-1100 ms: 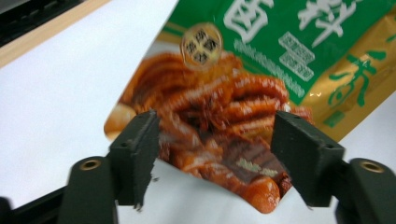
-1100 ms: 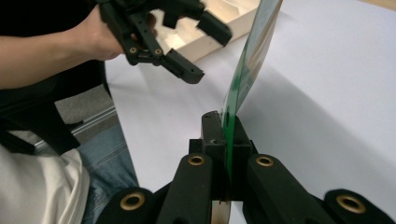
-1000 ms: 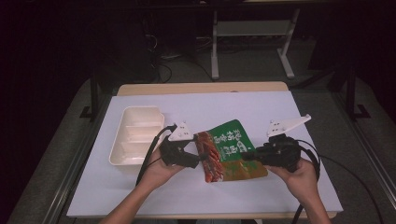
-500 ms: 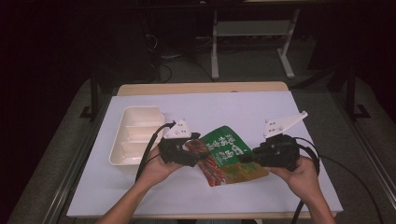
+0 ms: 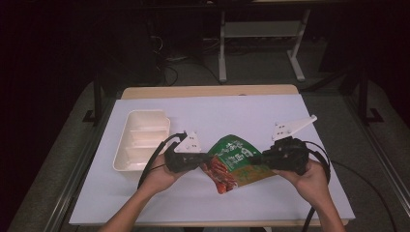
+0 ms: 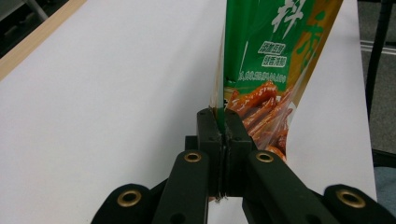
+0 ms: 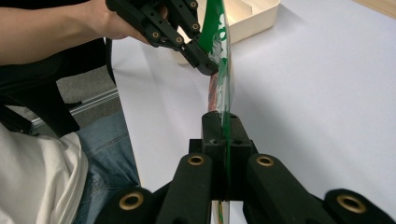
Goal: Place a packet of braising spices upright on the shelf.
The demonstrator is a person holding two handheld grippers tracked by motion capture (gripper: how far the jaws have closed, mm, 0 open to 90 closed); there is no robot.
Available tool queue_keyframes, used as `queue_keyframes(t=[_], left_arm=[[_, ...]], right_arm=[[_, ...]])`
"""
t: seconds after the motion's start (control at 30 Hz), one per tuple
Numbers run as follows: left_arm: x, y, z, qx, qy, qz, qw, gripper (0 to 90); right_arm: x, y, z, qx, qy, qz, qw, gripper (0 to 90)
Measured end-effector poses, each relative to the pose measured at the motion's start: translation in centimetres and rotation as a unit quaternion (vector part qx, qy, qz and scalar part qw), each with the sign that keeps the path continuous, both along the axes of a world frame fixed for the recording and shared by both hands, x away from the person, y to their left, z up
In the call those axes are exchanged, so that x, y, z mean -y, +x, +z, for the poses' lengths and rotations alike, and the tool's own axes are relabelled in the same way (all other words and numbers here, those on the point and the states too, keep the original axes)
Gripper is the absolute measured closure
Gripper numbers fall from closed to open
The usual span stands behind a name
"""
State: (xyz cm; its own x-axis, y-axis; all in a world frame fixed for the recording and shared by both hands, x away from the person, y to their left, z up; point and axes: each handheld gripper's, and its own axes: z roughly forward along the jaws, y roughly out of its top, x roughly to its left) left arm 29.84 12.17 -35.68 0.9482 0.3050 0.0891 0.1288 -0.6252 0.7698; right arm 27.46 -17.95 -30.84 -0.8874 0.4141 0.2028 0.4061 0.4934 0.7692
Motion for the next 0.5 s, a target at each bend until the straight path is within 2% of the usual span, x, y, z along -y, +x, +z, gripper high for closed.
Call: queue_keyframes(t=[0.1, 0.17, 0.2, 0.23, 0.27, 0.3, 0.4, 0.47, 0.5], left_arm=[[-0.1, -0.1, 0.0, 0.003, 0.002, -0.003, 1.0, 89.2], [-0.3, -0.1, -0.1, 0.005, 0.0, -0.002, 1.0, 89.2], [-0.5, -0.1, -0.1, 0.005, -0.003, 0.001, 1.0, 89.3], [-0.7, -0.1, -0.2, 0.004, -0.004, 0.002, 1.0, 89.3], [-0.9, -0.1, -0.3, 0.003, -0.008, 0.002, 1.0, 89.3], [-1.0, -0.2, -0.3, 0.006, -0.008, 0.002, 1.0, 89.3], [-1.3, -0.2, -0.4, 0.005, -0.01, 0.004, 0.9999, 89.3], [-1.5, -0.3, -0.4, 0.008, -0.01, 0.004, 0.9999, 89.2], [-1.5, -0.3, -0.4, 0.008, -0.011, 0.007, 0.9999, 89.2]], right_arm=[[0.1, 0.1, -0.2, -0.002, 0.009, -0.001, 1.0, 85.1], [0.3, 0.2, -0.5, -0.007, 0.018, -0.003, 0.9998, 74.9], [0.4, 0.3, -1.0, -0.01, 0.023, -0.01, 0.9996, 64.9], [0.4, 0.3, -1.0, -0.01, 0.023, -0.01, 0.9996, 64.9], [0.7, 0.2, -1.6, -0.011, 0.038, -0.016, 0.9991, 59.5], [0.7, 0.2, -1.6, -0.011, 0.038, -0.016, 0.9991, 59.5], [1.2, 0.0, -2.8, -0.01, 0.065, -0.027, 0.9975, 55.1], [1.6, -0.1, -4.6, -0.017, 0.097, -0.039, 0.9944, 52.8], [1.6, -0.1, -4.6, -0.017, 0.097, -0.039, 0.9944, 52.8]])
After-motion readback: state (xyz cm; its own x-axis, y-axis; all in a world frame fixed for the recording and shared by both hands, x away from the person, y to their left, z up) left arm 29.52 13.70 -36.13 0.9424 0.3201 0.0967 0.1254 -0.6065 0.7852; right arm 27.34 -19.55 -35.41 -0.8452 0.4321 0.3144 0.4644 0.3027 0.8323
